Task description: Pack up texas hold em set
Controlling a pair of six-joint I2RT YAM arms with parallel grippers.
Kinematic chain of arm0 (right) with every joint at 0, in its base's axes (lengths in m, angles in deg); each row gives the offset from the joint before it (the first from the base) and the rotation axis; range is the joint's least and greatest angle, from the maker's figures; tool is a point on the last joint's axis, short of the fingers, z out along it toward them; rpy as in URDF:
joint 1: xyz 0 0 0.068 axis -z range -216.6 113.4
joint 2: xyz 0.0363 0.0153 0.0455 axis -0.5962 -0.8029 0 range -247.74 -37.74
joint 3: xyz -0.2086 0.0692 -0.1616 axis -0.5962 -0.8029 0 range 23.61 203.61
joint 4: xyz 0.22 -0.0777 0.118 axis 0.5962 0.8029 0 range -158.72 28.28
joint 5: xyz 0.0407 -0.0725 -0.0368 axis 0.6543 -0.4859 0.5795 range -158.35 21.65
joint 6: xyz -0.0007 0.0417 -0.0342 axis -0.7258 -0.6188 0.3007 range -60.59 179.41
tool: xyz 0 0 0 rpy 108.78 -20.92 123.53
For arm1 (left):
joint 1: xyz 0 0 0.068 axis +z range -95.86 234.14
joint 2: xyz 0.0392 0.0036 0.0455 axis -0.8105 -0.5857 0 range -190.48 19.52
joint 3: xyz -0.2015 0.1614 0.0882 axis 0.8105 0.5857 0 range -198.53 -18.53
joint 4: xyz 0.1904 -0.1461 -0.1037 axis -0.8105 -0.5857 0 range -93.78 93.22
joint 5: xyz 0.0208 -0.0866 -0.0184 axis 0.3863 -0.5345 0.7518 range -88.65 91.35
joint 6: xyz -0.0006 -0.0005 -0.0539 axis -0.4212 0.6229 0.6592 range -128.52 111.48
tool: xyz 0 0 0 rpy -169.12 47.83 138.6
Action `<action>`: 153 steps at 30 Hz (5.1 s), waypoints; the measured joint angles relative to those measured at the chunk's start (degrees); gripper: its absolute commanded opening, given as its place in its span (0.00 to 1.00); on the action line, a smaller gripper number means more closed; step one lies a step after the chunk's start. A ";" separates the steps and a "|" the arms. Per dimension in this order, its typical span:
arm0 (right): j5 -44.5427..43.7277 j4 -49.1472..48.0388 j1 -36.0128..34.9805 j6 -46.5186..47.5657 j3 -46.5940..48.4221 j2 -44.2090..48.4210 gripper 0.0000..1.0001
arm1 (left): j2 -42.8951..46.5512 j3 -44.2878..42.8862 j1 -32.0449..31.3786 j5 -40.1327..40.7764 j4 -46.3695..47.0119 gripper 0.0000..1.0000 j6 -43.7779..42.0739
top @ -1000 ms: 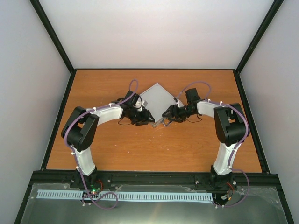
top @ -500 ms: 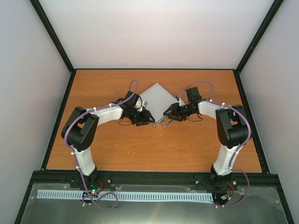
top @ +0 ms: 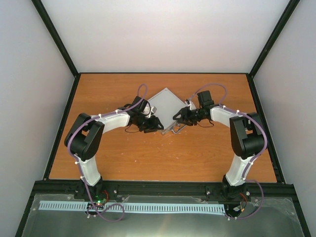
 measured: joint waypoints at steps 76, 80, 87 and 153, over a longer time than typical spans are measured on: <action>-22.77 6.29 -2.75 -4.02 0.04 0.98 0.10 | -15.45 -29.83 10.40 9.79 -11.78 0.84 -22.47; -23.08 6.95 -2.80 -4.04 0.04 2.67 0.10 | -15.30 -29.64 10.40 9.81 -11.78 0.84 -22.43; -22.71 7.34 -3.21 -4.33 -0.68 2.60 0.09 | -14.84 -28.83 10.40 9.81 -11.72 0.83 -22.43; -51.17 -40.13 21.18 21.84 -36.48 28.39 0.84 | 22.86 32.41 44.68 33.14 41.18 1.00 -20.76</action>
